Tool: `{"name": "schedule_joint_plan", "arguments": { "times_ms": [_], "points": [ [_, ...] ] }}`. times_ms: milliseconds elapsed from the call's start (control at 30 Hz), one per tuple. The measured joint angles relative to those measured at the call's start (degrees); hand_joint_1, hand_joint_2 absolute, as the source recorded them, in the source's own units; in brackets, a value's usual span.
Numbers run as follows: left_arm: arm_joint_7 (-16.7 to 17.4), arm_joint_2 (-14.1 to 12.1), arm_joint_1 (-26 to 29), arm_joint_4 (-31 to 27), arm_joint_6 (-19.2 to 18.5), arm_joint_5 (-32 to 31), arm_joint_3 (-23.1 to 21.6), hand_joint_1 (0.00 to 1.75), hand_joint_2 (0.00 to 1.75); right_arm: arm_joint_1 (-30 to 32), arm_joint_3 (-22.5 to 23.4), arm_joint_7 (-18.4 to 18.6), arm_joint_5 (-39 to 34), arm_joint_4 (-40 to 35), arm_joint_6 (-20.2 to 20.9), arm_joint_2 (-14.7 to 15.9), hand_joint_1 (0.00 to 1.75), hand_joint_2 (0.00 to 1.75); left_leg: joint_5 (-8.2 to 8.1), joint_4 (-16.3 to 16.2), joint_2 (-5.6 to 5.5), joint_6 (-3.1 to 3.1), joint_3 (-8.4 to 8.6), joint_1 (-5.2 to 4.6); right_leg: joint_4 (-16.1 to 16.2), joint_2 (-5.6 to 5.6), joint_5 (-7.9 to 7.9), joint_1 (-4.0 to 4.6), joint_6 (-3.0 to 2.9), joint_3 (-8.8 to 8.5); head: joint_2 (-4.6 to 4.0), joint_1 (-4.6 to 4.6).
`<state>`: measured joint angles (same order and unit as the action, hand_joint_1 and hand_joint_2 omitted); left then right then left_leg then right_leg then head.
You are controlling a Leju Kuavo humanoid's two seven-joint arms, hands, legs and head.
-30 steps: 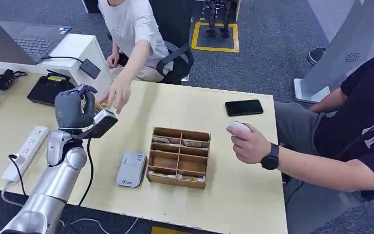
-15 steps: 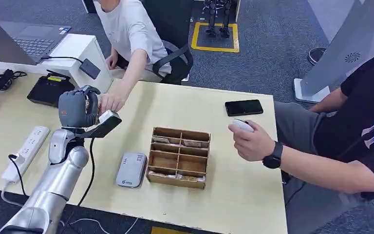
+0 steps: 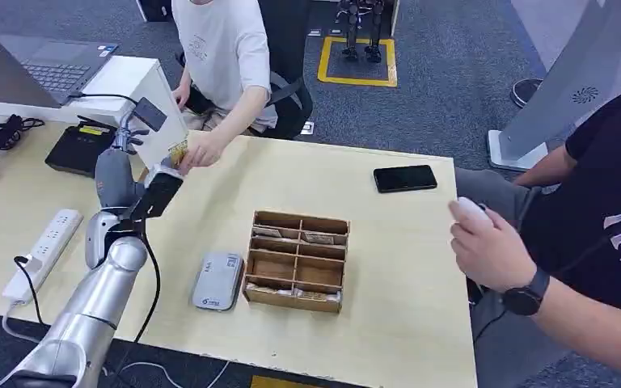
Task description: Pass the card to the sensor for recognition and then transmit it.
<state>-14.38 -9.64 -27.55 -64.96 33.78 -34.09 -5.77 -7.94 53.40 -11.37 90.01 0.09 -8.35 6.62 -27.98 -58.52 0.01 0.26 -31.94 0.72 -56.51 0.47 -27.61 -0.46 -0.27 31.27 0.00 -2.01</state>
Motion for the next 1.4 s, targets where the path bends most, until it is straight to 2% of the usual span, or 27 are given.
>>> {"name": "schedule_joint_plan", "arguments": {
  "times_ms": [67, 267, 333, 367, 467, 500, 567, 667, 833, 900, 1000, 1133, 1200, 1300, 1400],
  "points": [
    [0.37, -0.48, 0.09, -1.15, -4.47, 2.5, -0.09, 0.0, 1.75, 0.19, 0.39, 0.0, 0.0, 0.0, -0.13, 0.0, 0.0, 1.75, 0.0, 0.0, 0.0, 0.0, 0.0, 0.0, 0.0, 0.0, 0.0, 0.0, 0.0, 0.0, 0.0, 0.0],
    [0.59, -1.72, 0.15, -3.25, -6.6, 4.25, -0.24, 0.0, 1.75, 0.64, 1.2, -0.02, 0.0, 0.0, -0.2, 0.0, 0.0, 1.75, 0.0, 0.0, 0.0, 0.0, -0.01, 0.0, 0.0, 0.0, 0.0, 0.0, 0.0, 0.0, 0.0, 0.0],
    [-0.06, -2.45, 0.72, -4.67, -10.25, 6.94, -0.3, 0.0, 1.75, 0.66, 1.35, -0.04, 0.0, 0.0, -0.2, 0.0, 0.0, 1.75, 0.0, 0.0, 0.02, 0.0, -0.01, 0.0, 0.0, 0.02, 0.0, 0.0, 0.0, 0.01, 0.0, -0.02],
    [-0.7, -3.21, 1.2, -5.66, -13.32, 7.58, -0.53, 0.0, 1.75, 0.73, 1.44, -0.07, 0.0, 0.0, -0.15, 0.0, 0.0, 1.75, 0.0, 0.0, 0.04, 0.0, -0.01, 0.0, -0.01, 0.05, 0.0, 0.0, 0.0, 0.01, 0.0, 0.0],
    [-5.04, -7.48, 4.72, -12.81, -27.8, 6.9, -3.56, 0.0, 1.75, 1.16, 2.16, -0.11, -0.02, 0.0, -0.02, 0.17, 0.0, 1.75, -0.01, 0.01, 0.05, 0.0, 0.0, 0.0, -0.01, 0.07, -0.01, 0.0, 0.0, 0.02, 0.0, -0.02],
    [-6.81, -8.77, 6.47, -16.03, -30.05, 5.87, -4.68, 0.0, 1.75, 1.37, 2.47, -0.13, -0.07, 0.0, -0.04, 0.22, 0.0, 1.75, -0.02, 0.01, 0.05, 0.0, -0.01, 0.0, 0.0, 0.07, -0.02, 0.0, 0.0, 0.03, 0.0, -0.02],
    [-7.85, -11.05, 10.12, -23.46, -30.55, 2.63, -7.49, 0.0, 1.75, 1.86, 3.04, -0.33, -0.22, 0.0, -0.2, 0.28, 0.0, 1.75, -0.04, 0.01, 0.04, 0.0, -0.05, 0.0, 0.01, 0.07, -0.04, 0.0, -0.01, 0.05, 0.0, -0.02],
    [-7.13, -13.45, 13.05, -30.56, -30.52, 1.35, -9.38, 0.0, 1.75, 2.31, 3.78, -0.74, -0.26, 0.0, -0.31, 0.28, 0.0, 1.75, -0.06, 0.01, 0.03, 0.02, -0.1, 0.0, 0.02, 0.05, -0.05, 0.0, -0.01, 0.08, 0.0, -0.02],
    [-7.17, -15.89, 14.56, -35.69, -30.5, 1.7, -10.95, 0.0, 1.75, 2.48, 4.26, -0.81, -0.22, 0.0, -0.31, 0.28, 0.0, 1.75, -0.02, 0.01, 0.03, 0.03, -0.09, 0.0, 0.01, 0.03, -0.01, 0.0, 0.02, 0.07, 0.0, -0.02],
    [-8.57, -16.31, 15.13, -36.92, -30.11, 3.63, -11.04, 0.0, 1.75, 2.54, 4.33, -0.81, -0.13, 0.0, -0.63, 0.28, 0.0, 1.75, 0.01, 0.01, 0.03, 0.01, -0.09, 0.0, 0.01, 0.03, 0.01, 0.0, 0.02, 0.05, 0.0, 0.0],
    [-10.98, -18.08, 17.23, -40.6, -31.73, 8.52, -11.0, 0.0, 1.75, 2.82, 4.63, -0.96, -0.04, 0.0, -1.4, 0.28, 0.0, 1.75, 0.01, 0.01, 0.03, 0.02, -0.08, 0.01, 0.0, 0.04, 0.01, 0.0, 0.02, 0.05, 0.0, 0.0],
    [-12.18, -20.94, 21.6, -43.67, -32.8, 8.19, -9.59, 0.0, 1.75, 3.63, 5.35, -1.14, -0.59, 0.0, -1.64, 0.28, 0.0, 1.75, -0.01, 0.02, 0.02, 0.01, -0.1, 0.0, 0.0, 0.03, -0.02, 0.0, 0.01, 0.08, 0.0, -0.02],
    [-12.33, -20.92, 23.38, -44.32, -32.39, 5.95, -8.53, 0.0, 1.75, 3.78, 5.44, -1.11, -0.48, 0.0, -1.92, 0.28, 0.0, 1.75, -0.02, 0.02, 0.0, 0.02, -0.11, 0.01, 0.01, 0.01, -0.03, 0.0, 0.01, 0.08, 0.0, -0.02],
    [-11.15, -20.92, 25.35, -44.39, -31.46, -0.76, -8.52, 0.0, 1.75, 3.76, 5.44, -0.61, -0.02, 0.0, -2.21, 0.28, 0.0, 1.75, -0.02, 0.03, 0.02, 0.02, -0.11, 0.0, 0.02, 0.02, -0.03, 0.0, 0.02, 0.09, 0.0, 0.0],
    [-8.79, -20.92, 26.34, -44.08, -29.57, -7.06, -10.96, 0.0, 1.75, 3.71, 5.46, -0.22, 0.0, 0.0, -2.21, 0.28, 0.0, 1.75, -0.01, 0.02, 0.0, 0.03, -0.11, 0.0, 0.03, -0.01, -0.02, -0.01, 0.03, 0.07, 0.0, 0.0]
  ]
}}
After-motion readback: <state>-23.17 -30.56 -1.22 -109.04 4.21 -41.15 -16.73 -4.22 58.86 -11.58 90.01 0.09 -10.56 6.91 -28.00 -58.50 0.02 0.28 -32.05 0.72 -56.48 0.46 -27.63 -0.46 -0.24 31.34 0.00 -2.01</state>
